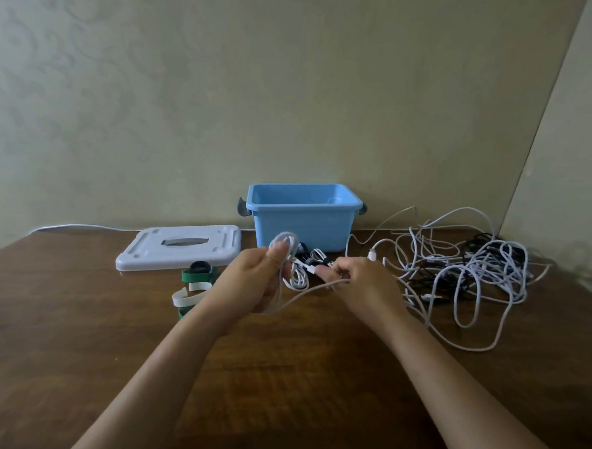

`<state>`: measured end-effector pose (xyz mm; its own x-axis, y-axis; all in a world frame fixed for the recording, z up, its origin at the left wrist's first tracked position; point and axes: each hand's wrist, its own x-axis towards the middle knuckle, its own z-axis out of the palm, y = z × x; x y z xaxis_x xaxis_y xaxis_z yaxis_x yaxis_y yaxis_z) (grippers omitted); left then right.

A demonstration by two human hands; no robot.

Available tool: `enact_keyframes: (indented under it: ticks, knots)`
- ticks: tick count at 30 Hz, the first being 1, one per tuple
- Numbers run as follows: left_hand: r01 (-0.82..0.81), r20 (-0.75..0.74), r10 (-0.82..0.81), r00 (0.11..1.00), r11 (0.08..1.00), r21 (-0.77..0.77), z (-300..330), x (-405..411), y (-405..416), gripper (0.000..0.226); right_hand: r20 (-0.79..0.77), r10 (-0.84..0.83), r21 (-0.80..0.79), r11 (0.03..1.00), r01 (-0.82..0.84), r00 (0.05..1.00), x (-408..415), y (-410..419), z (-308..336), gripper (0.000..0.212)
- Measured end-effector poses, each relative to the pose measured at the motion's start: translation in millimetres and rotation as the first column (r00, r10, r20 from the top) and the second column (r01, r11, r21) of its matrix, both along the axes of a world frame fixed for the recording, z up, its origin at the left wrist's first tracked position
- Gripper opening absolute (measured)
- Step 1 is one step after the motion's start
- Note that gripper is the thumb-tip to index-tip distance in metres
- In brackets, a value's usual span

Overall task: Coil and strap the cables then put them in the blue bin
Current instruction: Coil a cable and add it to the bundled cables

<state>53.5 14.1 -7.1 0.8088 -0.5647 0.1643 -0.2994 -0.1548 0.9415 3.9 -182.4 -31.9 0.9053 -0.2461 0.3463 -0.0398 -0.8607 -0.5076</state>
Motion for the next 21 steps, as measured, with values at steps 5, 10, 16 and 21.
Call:
enact_keyframes:
  ticks: [5,10,16,21]
  knots:
    - [-0.160,0.377,0.023,0.926,0.928,0.337,-13.3,-2.9,-13.1,0.051,0.051,0.012,0.242,0.970,-0.024,0.999,6.1,8.0,-4.7,0.047]
    - [-0.089,0.358,-0.048,0.932,0.931,0.355,-18.7,-5.2,-19.3,0.051,0.078,-0.022,0.317,0.949,-0.003,0.997,5.8,7.4,-2.8,0.046]
    - [0.090,0.268,-0.232,0.935,0.887,0.453,-14.6,-10.0,-21.1,0.053,0.071,-0.005,0.411,0.911,-0.024,0.997,4.2,8.5,-0.4,0.042]
    - [0.034,0.327,-0.219,0.919,0.872,0.488,-16.0,-3.5,-15.9,0.038,0.089,0.059,0.471,0.877,-0.094,0.994,-0.4,14.8,3.0,0.031]
